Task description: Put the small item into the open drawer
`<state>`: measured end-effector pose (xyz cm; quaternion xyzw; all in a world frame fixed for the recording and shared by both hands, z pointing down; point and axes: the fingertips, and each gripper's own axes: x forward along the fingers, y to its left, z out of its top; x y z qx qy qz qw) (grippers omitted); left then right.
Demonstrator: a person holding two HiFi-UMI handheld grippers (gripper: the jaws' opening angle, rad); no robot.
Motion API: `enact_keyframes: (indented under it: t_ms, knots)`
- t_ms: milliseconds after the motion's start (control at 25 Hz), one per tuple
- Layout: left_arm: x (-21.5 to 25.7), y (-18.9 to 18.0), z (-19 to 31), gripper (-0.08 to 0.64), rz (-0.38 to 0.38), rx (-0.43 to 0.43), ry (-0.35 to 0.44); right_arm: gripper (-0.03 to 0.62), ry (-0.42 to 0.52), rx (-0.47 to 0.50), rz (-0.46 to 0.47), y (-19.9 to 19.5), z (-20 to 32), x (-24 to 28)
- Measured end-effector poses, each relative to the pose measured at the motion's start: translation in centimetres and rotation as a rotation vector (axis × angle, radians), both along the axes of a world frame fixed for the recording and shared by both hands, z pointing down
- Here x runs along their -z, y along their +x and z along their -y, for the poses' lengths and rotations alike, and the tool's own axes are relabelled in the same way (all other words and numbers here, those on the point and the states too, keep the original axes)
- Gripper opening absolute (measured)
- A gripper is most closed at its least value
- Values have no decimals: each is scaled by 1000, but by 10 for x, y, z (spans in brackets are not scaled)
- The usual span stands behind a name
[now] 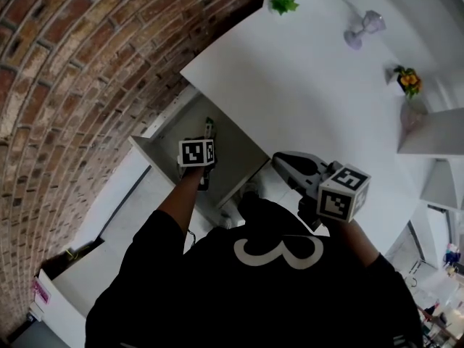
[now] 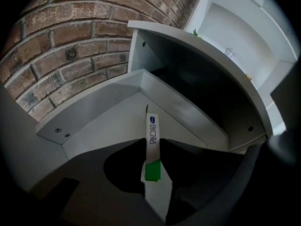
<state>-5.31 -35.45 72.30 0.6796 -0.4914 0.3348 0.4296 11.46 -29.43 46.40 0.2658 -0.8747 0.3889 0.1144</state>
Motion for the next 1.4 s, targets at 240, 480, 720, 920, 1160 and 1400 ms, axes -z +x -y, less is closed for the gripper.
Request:
enact_keyframes:
  t_ms: [240,480,720,920,1160,1400]
  knots:
    - [-6,4,-2,97,24,-35,3,9,-14,-9,3,5,-1,-3]
    - [-7,13,-7,196,-28,-48,-24,9,-19,-16,10,3,-3,-1]
    - [9,20,-4,290,-115,-5,-3,9,-12,-22,19,-1,-9,5]
    - [50,8,5,299,-166,89,102,9,3,-29,20,-9,-20,12]
    - [138,7,-1,233,-317,105,250,9,27,-31,51,-21,-41,27]
    - [243,14,-46,90,-470,-8,372,9,87,-33,82,-38,-65,51]
